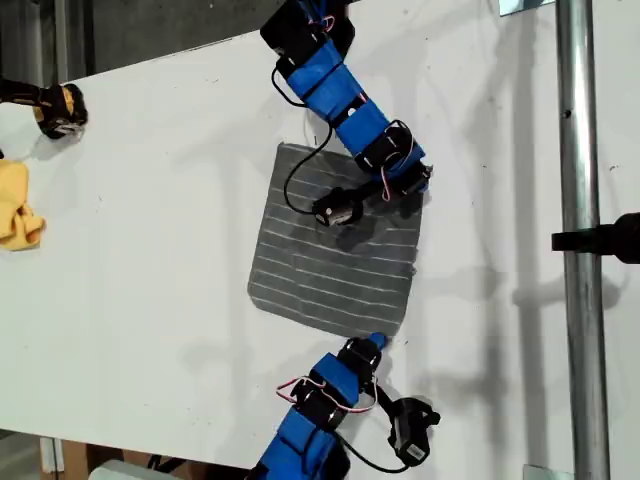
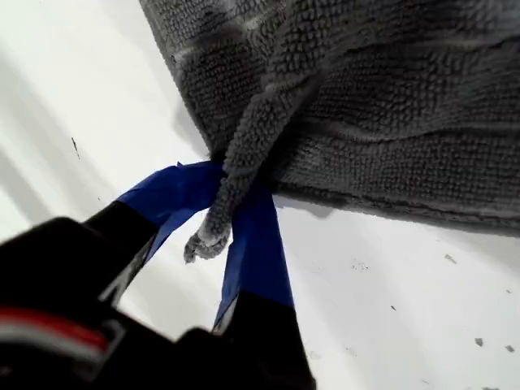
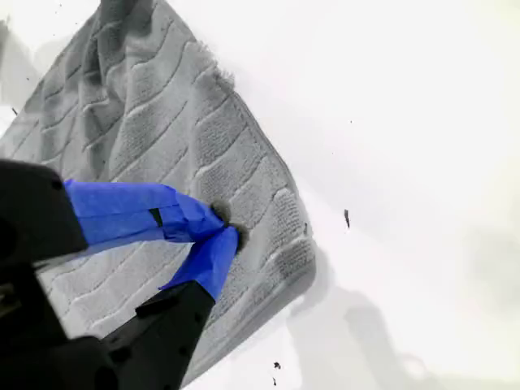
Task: Grasp corners of a towel and fold twice.
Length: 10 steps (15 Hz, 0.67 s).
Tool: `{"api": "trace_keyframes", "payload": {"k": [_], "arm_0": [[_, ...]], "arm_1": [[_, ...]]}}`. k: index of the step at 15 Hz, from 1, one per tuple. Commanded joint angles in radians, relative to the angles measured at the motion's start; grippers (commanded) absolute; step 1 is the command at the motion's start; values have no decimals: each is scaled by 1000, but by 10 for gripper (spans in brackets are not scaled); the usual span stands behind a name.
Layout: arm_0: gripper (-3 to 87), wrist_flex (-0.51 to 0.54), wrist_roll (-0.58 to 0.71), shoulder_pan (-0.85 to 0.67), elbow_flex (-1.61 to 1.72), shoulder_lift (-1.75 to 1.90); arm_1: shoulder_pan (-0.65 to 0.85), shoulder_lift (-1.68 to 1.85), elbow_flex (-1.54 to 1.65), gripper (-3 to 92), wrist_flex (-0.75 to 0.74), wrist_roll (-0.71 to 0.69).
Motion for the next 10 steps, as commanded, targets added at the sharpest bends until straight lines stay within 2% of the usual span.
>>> {"api": "trace_keyframes", "payload": {"k": [1, 3, 5, 7, 10], "arm_0": [[153, 61, 26, -2, -89, -17], [233, 147, 32, -18, -77, -18], [254, 216, 114, -57, -86, -20], [253, 186, 138, -63, -74, -52], [260, 137, 109, -58, -106, -201]], "arm_1": [[14, 17, -14, -2, 11, -8], [9, 17, -15, -2, 8, -8], [9, 18, -18, -2, 8, -8], [5, 25, -21, -2, 9, -6], [2, 26, -25, -2, 8, 2]]}}
